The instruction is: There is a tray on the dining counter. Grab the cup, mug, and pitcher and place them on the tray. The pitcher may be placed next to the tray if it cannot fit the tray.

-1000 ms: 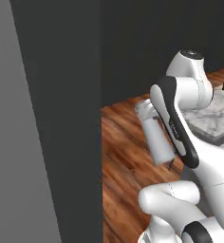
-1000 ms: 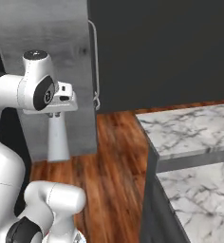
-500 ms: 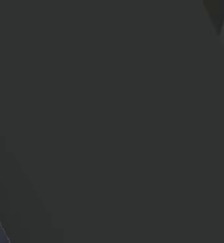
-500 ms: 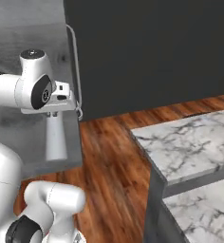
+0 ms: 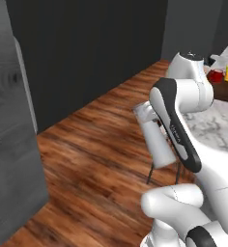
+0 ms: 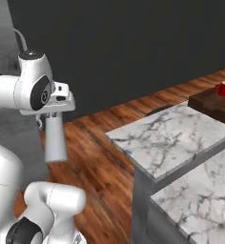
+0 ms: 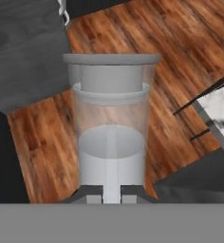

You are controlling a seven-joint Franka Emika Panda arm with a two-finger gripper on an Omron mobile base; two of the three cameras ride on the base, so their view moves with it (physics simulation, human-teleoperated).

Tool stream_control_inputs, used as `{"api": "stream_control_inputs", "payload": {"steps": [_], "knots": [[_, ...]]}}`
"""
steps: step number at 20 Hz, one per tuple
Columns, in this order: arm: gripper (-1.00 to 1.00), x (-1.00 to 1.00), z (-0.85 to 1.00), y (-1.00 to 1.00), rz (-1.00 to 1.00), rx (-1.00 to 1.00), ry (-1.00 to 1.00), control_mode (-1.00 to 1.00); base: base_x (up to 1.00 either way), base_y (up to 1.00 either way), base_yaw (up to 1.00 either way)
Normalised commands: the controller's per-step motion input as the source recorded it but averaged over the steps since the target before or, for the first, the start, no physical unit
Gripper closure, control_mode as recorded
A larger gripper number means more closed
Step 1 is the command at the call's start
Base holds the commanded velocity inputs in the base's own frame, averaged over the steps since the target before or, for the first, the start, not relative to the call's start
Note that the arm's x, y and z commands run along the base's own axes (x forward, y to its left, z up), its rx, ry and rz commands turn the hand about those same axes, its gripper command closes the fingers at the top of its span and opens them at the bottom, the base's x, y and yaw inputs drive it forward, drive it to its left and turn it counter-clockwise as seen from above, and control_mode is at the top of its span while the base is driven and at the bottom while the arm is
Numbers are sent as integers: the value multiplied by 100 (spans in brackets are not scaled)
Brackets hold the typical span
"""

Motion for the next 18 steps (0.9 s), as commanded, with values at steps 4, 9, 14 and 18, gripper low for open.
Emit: {"api": "stream_control_inputs", "payload": {"steps": [4, 9, 14, 18], "knots": [[100, 0, 0, 0, 0, 0, 0, 100, 25, 56, -51], [100, 0, 0, 0, 0, 0, 0, 100, 0, 54, -50], [100, 0, 0, 0, 0, 0, 0, 100, 0, 69, -53], [100, 0, 0, 0, 0, 0, 0, 100, 1, 94, -42]]}}
